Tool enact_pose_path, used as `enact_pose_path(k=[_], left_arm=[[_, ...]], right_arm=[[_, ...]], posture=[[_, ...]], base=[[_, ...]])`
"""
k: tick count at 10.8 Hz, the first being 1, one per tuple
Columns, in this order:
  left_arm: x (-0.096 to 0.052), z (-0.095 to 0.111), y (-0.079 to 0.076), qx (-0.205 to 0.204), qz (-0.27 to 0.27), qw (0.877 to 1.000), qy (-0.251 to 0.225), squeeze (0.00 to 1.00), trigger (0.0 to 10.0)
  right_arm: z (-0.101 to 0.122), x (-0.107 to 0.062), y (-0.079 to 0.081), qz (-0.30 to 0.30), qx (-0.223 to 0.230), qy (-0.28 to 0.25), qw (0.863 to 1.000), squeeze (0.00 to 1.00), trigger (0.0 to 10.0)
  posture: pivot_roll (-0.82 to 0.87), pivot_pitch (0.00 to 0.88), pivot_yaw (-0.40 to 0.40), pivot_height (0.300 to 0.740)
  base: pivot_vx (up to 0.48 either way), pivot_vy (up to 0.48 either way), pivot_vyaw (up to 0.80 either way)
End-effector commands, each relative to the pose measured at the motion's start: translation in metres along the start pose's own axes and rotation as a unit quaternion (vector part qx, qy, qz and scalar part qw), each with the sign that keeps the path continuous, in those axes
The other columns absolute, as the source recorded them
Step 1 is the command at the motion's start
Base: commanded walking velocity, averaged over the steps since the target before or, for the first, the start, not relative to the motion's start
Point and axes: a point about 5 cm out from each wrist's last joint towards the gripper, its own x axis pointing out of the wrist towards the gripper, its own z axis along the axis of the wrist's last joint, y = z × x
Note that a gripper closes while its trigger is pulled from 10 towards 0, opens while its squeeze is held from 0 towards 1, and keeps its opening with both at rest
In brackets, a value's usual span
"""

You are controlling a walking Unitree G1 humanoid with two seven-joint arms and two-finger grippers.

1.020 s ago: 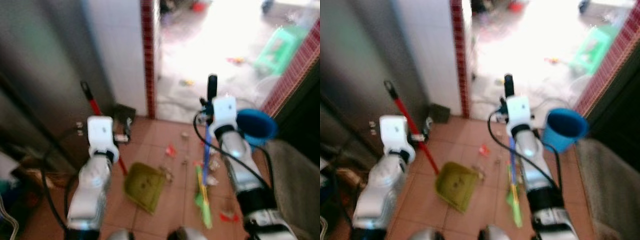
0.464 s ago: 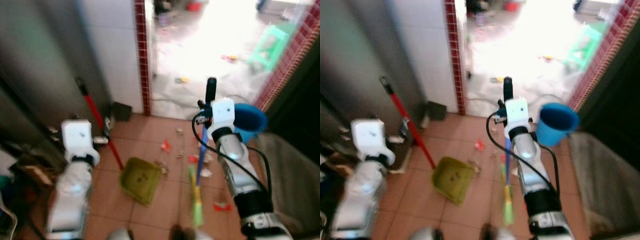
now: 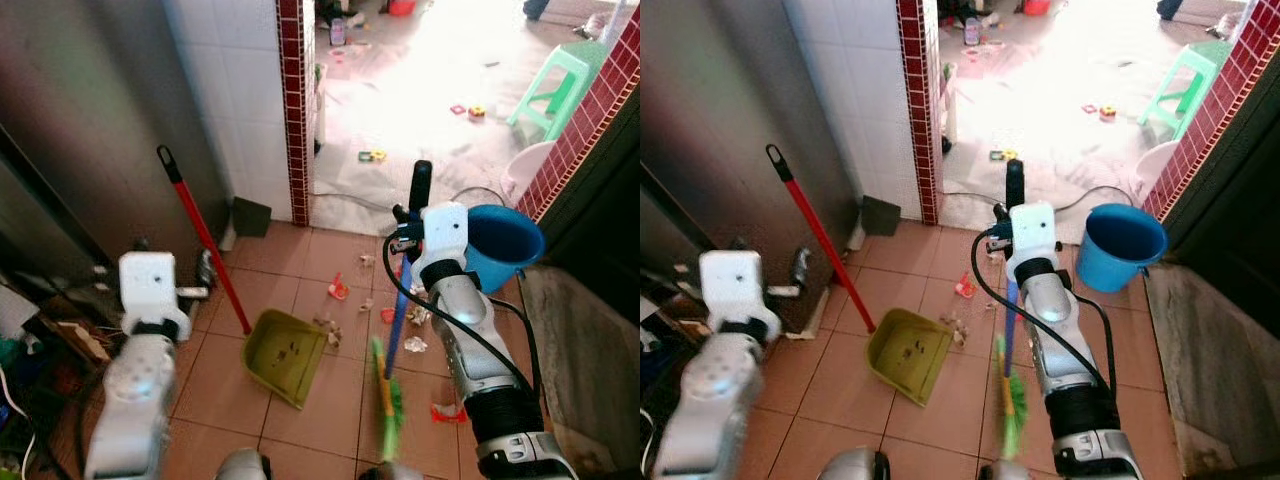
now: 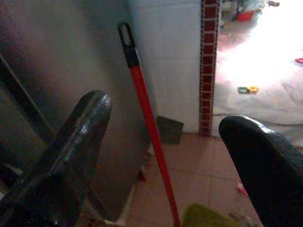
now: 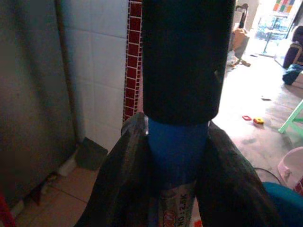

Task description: Sweep floor

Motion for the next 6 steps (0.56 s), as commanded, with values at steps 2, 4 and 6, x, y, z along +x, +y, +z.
enact_pose_path(k=[2, 4, 6], left_arm=[[-0.0062, 0.0019, -0.003, -0.023, 0.017, 1.0, 0.006, 0.0, 10.0], [-0.0066, 0.0061, -0.0033, -0.027, 0.014, 1.0, 0.0, 0.0, 10.0], [-0.0043, 0.0083, -0.0032, -0.03, 0.008, 1.0, 0.002, 0.0, 10.0]], right_arm=[[0.016, 0.0096, -0.0006, 0.005, 0.0, -0.031, 1.0, 0.0, 10.0], [0.0201, 0.0124, 0.0016, 0.004, 0.005, -0.044, 0.999, 0.0, 10.0], [0.019, 0.0121, 0.0045, 0.01, 0.007, -0.039, 0.999, 0.0, 10.0]], posture=[[0.02, 0.047, 0.001, 0.74], [0.04, 0.064, -0.005, 0.74], [0.04, 0.068, -0.002, 0.74]], base=[[0.0, 0.0, 0.0], [0.0, 0.0, 0.0], [0.0, 0.0, 0.75]])
